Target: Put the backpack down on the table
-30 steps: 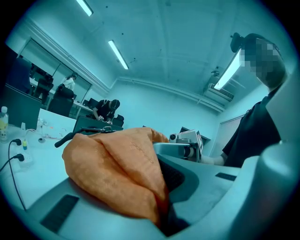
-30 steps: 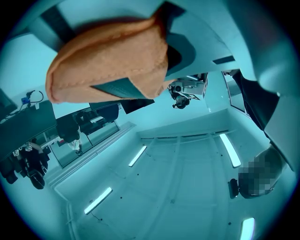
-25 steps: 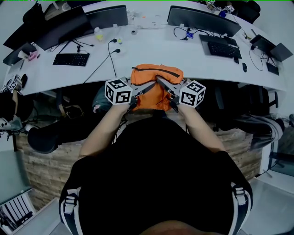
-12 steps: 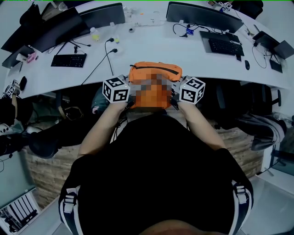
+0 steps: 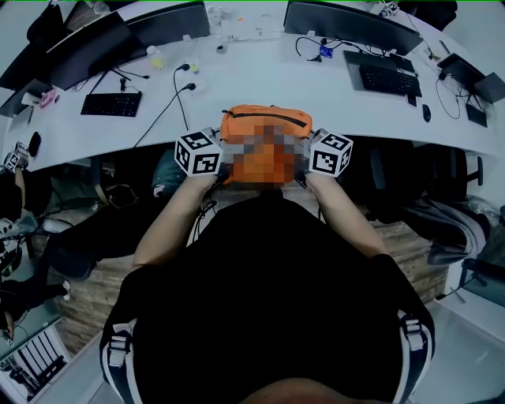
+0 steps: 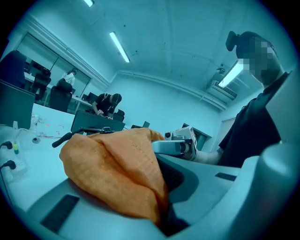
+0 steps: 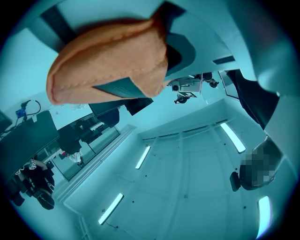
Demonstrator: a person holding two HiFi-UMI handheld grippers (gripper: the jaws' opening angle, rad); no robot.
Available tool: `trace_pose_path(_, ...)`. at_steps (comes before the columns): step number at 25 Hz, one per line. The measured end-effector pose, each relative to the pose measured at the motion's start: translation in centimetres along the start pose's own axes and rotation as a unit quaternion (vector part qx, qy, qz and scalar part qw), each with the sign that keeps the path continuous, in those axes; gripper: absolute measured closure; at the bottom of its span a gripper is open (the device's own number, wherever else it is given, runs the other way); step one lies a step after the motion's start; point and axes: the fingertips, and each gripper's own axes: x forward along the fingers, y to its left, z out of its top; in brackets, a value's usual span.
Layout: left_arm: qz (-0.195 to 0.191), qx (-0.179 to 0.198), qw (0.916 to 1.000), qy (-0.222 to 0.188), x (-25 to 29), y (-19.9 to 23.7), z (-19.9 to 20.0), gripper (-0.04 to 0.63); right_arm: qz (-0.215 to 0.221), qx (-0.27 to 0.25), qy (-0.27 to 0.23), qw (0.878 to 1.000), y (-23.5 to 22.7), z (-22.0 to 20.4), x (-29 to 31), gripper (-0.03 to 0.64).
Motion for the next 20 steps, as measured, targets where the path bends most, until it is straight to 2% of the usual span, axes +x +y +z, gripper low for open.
trace_pose_path(20, 0.012, -0.039, 0.9991, 0.006, 3.9, 5.6, 0.2, 0.526, 0.02, 0.033, 0.022, 0.999, -6.9, 1.0, 0.8, 0.571)
